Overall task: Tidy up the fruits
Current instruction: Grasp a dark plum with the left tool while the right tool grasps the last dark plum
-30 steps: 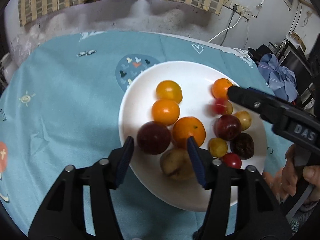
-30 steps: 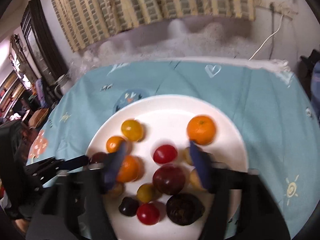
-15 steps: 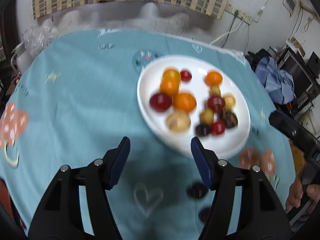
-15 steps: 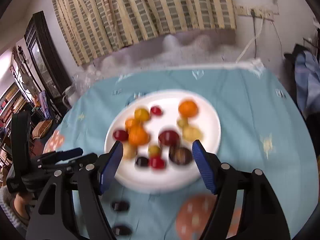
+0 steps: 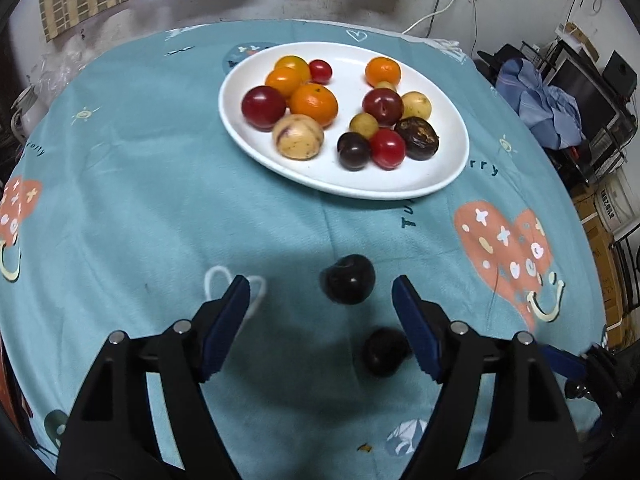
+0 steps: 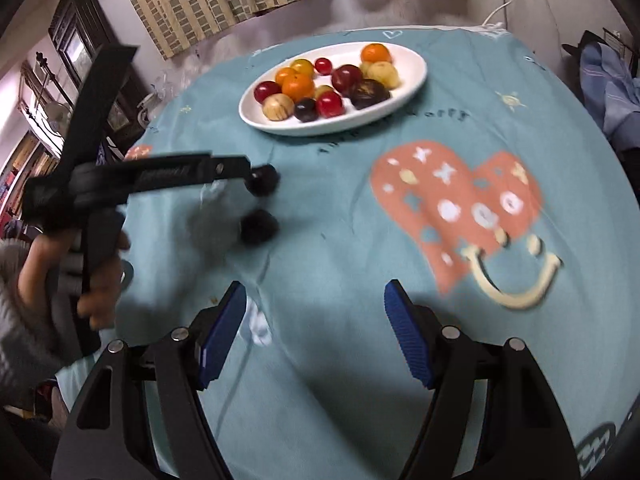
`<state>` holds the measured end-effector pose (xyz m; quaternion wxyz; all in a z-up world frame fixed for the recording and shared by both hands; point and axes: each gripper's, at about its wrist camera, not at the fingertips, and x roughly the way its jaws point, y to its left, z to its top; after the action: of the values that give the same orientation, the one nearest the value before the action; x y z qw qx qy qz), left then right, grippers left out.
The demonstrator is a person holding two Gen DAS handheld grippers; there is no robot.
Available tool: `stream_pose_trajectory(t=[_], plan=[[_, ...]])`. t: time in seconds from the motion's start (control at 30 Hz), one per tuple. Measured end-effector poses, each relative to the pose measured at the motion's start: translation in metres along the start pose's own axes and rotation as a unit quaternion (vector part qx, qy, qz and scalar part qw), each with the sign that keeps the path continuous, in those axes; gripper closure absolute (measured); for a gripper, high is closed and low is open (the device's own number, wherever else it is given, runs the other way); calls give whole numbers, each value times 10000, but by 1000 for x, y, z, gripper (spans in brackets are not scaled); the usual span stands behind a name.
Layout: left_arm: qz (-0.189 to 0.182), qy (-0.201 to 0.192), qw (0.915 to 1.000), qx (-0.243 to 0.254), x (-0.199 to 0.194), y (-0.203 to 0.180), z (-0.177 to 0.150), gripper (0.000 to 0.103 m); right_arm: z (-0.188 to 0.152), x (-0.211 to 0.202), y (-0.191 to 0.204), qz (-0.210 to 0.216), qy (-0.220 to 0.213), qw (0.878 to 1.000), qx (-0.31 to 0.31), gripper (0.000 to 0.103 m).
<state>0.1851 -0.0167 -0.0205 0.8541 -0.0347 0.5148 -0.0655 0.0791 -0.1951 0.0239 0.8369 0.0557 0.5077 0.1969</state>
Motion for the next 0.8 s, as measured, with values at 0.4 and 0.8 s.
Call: stream_pose_trajectory(t=[0.4, 0.8], plan=[[178, 71, 9996, 196, 25, -14, 1, 30, -10, -14, -16, -224, -62, 9989, 397, 31], [-238, 123, 9991, 319, 22, -15, -9, 72, -4, -9, -5, -293, 79, 9995, 112, 31]])
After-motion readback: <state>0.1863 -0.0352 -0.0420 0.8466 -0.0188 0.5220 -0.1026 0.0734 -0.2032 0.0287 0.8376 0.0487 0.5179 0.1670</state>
